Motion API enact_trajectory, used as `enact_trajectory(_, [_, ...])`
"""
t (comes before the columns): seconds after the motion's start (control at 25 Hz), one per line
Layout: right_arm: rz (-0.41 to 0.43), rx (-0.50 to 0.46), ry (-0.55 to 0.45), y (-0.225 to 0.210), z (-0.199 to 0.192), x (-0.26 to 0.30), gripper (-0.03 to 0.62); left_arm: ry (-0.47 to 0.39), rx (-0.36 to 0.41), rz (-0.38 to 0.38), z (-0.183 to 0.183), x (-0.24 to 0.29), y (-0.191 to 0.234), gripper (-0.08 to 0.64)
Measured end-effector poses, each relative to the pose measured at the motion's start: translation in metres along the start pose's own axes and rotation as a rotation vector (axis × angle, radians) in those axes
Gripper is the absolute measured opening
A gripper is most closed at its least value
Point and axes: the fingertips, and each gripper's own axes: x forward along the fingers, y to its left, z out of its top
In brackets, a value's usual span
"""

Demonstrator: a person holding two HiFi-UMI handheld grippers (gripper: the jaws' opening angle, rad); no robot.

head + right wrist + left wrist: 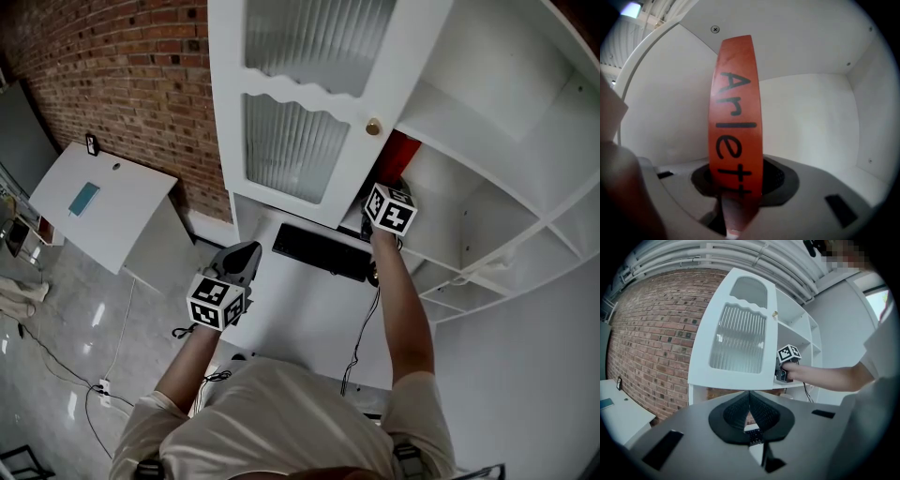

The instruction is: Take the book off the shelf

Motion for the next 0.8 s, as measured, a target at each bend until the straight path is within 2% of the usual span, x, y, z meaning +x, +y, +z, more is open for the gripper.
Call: enact_trajectory(0.8, [0.031, -0.014, 0.0, -0.013, -0.008, -0.09, 0.158, -0.008, 0.007, -0.08, -0.004, -0.005, -0.053, -0.006])
